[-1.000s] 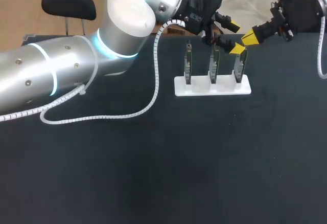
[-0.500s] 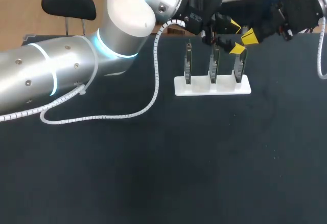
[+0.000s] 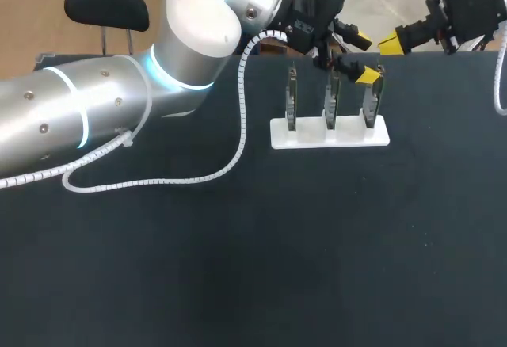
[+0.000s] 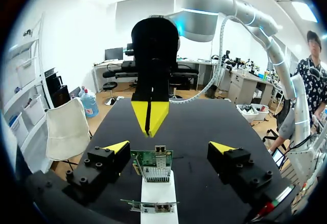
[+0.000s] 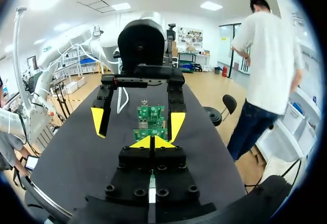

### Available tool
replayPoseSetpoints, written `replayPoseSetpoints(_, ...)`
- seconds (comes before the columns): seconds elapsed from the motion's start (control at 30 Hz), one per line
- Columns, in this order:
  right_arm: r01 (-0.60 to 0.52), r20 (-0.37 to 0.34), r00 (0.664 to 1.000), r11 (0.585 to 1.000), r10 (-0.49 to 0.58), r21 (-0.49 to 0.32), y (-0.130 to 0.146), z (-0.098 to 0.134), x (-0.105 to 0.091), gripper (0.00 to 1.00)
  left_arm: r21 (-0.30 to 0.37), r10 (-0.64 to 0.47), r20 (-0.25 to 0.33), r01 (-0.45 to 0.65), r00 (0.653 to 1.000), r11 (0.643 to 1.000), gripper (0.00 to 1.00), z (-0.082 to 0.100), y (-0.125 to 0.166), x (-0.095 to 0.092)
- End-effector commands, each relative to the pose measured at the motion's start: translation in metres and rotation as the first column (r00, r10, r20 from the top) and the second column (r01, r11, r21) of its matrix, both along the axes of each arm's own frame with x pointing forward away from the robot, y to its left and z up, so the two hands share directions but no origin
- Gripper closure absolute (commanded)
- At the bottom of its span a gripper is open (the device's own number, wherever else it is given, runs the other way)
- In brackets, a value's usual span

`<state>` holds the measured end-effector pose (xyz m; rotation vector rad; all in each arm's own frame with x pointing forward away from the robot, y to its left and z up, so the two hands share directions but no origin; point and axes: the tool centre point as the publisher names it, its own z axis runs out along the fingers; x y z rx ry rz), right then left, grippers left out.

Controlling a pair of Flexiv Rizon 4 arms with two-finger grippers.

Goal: Pick up the optical module with the left hand, and insert it into the network port with the right hand.

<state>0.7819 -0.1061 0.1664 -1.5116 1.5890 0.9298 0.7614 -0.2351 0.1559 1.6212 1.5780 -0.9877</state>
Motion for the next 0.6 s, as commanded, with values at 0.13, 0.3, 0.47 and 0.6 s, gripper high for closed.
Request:
replayPoseSetpoints(0.13, 0.036, 0.035, 0.999, 0.999, -0.036, -0.014, -0.008, 0.01, -0.012, 1.0, -0.001, 0.003, 0.003, -0.003, 1.0, 1.0, 0.0, 0.0, 0.001, -0.001)
replayPoseSetpoints(0.3, 0.054, 0.048, 0.997, 0.998, -0.054, -0.012, -0.012, 0.014, -0.013, 1.0, -0.001, 0.003, 0.003, -0.003, 1.0, 1.0, 0.0, 0.0, 0.001, -0.001)
replayPoseSetpoints(0.47, 0.078, 0.062, 0.995, 0.997, -0.077, -0.003, -0.016, 0.018, -0.014, 1.0, -0.001, 0.003, 0.003, -0.003, 1.0, 1.0, 0.0, 0.0, 0.001, -0.001)
replayPoseSetpoints(0.6, 0.09, 0.067, 0.994, 0.996, -0.09, 0.002, -0.018, 0.019, -0.014, 1.0, -0.001, 0.003, 0.003, -0.003, 1.0, 1.0, 0.0, 0.0, 0.001, -0.001)
